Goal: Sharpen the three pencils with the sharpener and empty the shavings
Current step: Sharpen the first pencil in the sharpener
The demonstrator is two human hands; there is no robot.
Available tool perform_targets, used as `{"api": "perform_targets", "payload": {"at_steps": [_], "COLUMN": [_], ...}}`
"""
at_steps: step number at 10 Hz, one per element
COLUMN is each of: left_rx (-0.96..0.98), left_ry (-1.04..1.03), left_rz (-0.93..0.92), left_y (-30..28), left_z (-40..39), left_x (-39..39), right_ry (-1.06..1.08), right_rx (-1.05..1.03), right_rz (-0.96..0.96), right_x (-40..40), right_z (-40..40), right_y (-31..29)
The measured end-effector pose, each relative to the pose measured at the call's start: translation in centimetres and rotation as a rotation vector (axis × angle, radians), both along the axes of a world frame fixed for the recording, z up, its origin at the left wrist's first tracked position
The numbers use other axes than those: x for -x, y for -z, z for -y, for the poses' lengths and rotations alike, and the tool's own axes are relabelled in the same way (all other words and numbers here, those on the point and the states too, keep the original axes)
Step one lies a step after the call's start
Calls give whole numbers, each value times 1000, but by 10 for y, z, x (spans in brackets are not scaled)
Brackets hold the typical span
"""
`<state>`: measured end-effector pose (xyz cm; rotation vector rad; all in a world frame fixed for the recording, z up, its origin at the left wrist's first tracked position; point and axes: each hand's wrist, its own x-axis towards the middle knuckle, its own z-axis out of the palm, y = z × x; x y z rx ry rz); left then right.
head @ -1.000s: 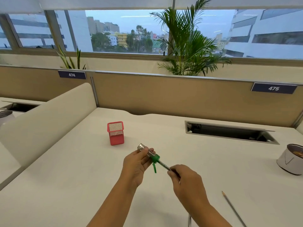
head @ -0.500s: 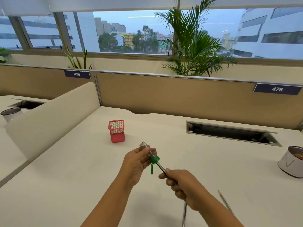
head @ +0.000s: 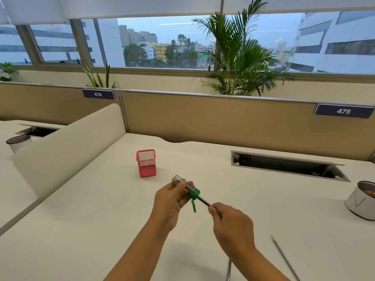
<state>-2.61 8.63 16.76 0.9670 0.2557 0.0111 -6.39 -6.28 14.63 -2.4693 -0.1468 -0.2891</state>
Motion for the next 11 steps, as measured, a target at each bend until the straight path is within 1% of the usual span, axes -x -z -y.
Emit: {"api": "perform_targets", "payload": {"at_steps": [1, 2, 3, 4, 5, 6, 7, 8, 9, 10, 11], "left_rx": [-22, -30, -4, 22, 33, 30, -7, -35, -40, -15, -7], "left_ry": [145, 196, 148, 90, 43, 16, 51, 207, 272, 211, 155], "left_rz": [61, 59, 50, 29, 31, 59, 110, 164, 148, 123, 112], "left_y": [-4, -5, -3, -3, -5, -4, -5, -14, -16, -9, -6], "left_z": [-8, -14, -16, -17, -15, -8, -4, -15, -22, -21, -20], "left_x": [0, -2, -2, -3, -4, -2, 0, 0, -2, -3, -5], "right_ry": [-3, -34, -65, -63, -62, -29, -20, -64, -123, -116, -75], "right_rx": [-1059, -1241, -850, -482, -125, 109, -127, -1106, -1378, -989, -569], "right_rz": [-964, -1135, -826, -337, 71, 302, 67, -940, -1198, -940, -492], "right_x": [-6, -6, -1, -3, -5, -8, -6, -7, -7, -5, -7], "right_z": [9, 12, 0, -3, 1, 6, 0, 6, 10, 3, -1], "right_y": [-21, -25, -26, -17, -3, 8, 4, -20, -29, -30, -24]}}
